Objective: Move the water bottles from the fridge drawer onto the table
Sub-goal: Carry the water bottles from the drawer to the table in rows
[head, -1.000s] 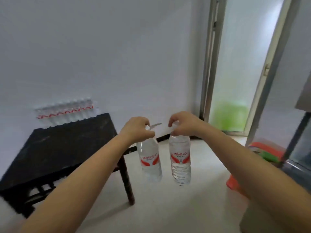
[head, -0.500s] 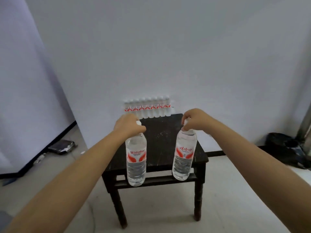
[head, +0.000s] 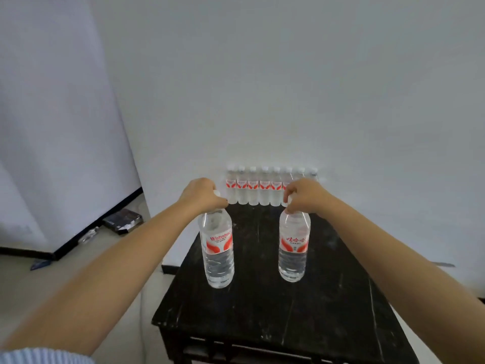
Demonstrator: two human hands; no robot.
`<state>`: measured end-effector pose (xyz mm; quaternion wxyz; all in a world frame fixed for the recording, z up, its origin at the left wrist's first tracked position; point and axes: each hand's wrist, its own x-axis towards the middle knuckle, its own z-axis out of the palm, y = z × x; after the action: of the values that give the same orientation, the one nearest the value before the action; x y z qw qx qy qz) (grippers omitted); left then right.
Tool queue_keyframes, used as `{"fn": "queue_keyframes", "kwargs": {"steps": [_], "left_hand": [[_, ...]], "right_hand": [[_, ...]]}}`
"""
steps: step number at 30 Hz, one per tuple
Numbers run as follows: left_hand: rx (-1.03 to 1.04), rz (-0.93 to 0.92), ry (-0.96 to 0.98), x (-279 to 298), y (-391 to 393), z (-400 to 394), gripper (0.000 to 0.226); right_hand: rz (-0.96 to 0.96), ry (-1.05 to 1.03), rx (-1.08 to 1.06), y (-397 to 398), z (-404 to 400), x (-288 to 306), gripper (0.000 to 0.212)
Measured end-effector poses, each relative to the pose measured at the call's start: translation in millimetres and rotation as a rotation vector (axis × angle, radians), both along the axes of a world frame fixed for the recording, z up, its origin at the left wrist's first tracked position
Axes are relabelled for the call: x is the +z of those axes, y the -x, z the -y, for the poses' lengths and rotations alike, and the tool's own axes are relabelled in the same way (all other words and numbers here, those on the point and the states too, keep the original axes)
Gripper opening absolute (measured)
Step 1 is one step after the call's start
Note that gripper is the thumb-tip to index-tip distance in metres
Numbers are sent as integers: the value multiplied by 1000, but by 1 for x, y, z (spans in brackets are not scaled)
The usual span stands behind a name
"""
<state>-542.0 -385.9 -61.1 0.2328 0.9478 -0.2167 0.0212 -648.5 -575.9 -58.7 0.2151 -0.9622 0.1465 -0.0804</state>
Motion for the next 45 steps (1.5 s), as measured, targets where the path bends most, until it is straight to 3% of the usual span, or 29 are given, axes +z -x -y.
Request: {"fn": "queue_keyframes", "kwargs": {"steps": [11, 17, 24, 35, 45], "left_hand": [[-13, -35, -9, -17, -204, 56, 21], [-89, -66, -18, -39, -324, 90, 36], [-137, -118, -59, -81, -430, 141, 22], [-236, -167, -98, -153, -538, 224, 22], [-377, -151, -119, -194, -579, 245, 33]], "right_hand": [[-20, 21, -79, -211, 56, -22, 27], [-72, 6, -140, -322, 74, -41, 28], [-125, 24, -157, -433, 98, -82, 27], [-189, 30, -71, -561, 150, -170, 31], [-122, 68, -24, -613, 172, -199, 28]]}}
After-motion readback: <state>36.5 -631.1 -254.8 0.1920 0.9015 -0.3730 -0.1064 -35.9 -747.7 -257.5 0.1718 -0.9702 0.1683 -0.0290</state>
